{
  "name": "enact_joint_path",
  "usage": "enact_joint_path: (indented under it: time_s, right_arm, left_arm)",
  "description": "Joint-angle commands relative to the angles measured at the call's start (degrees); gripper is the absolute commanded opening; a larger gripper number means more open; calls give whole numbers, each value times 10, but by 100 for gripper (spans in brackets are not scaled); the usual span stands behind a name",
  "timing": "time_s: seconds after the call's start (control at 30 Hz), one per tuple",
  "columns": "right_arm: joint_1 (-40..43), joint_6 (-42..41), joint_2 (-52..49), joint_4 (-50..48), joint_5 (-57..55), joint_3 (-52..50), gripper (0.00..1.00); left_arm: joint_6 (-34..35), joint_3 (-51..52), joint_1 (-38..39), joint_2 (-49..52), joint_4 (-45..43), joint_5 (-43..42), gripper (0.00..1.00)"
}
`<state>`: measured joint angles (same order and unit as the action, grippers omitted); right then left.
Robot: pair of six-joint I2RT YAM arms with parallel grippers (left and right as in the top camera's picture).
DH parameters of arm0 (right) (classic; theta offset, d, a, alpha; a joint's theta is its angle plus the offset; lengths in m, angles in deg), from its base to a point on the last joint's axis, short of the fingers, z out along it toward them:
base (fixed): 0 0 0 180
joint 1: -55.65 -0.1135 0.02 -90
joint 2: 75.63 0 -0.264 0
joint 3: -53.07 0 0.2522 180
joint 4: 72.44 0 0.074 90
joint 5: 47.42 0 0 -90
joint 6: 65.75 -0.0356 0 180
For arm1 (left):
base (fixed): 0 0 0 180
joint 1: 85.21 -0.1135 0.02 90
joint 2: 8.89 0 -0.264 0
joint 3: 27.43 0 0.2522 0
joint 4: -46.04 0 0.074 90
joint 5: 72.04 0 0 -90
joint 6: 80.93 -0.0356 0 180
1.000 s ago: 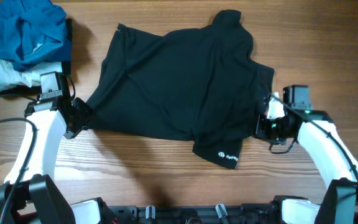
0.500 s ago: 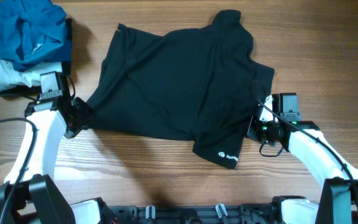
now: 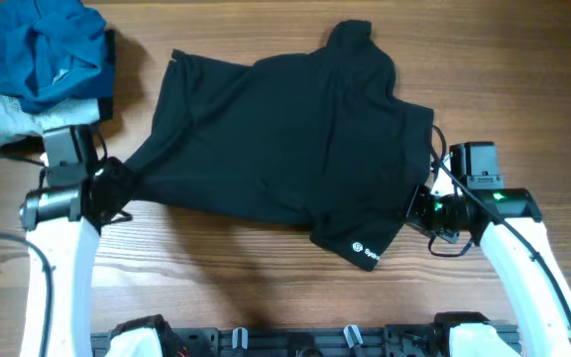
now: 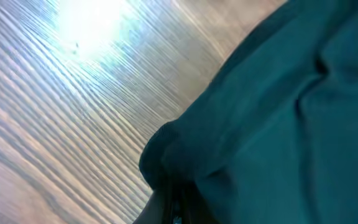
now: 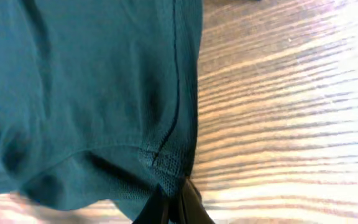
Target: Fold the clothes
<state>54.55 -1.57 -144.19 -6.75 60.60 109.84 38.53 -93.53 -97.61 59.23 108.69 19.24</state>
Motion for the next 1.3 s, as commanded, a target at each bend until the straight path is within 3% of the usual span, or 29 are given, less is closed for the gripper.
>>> enact_joint_path:
  time_s: [0.0,0.23,0.53,0.83,0.97,1.13,1.27]
  right_arm:
    - [-2,11,4,33,13,10,4]
    - [41,52,24,13,15,66,4]
    - [42,63,-59,-201,13,86,4]
    - [42,63,-110,-269,13,87,4]
    - [42,63,-97,-233,46,100,4]
    - [42,78,-43,-26,75,156,4]
    - [42,77,-21,43,64,156,4]
  left_arm:
    - [-20,-10,-5,-17,18,27,4]
    - [-21,-10,-5,-17,34,35,4]
    - [-16,-10,-5,-13,-75,35,4]
    - [-16,-10,-5,60,-173,33,4]
    - [-16,-10,-5,68,-156,-17,4]
    - [-16,-10,-5,6,-77,-71,4]
    - [-16,-10,-5,-42,-23,-57,4]
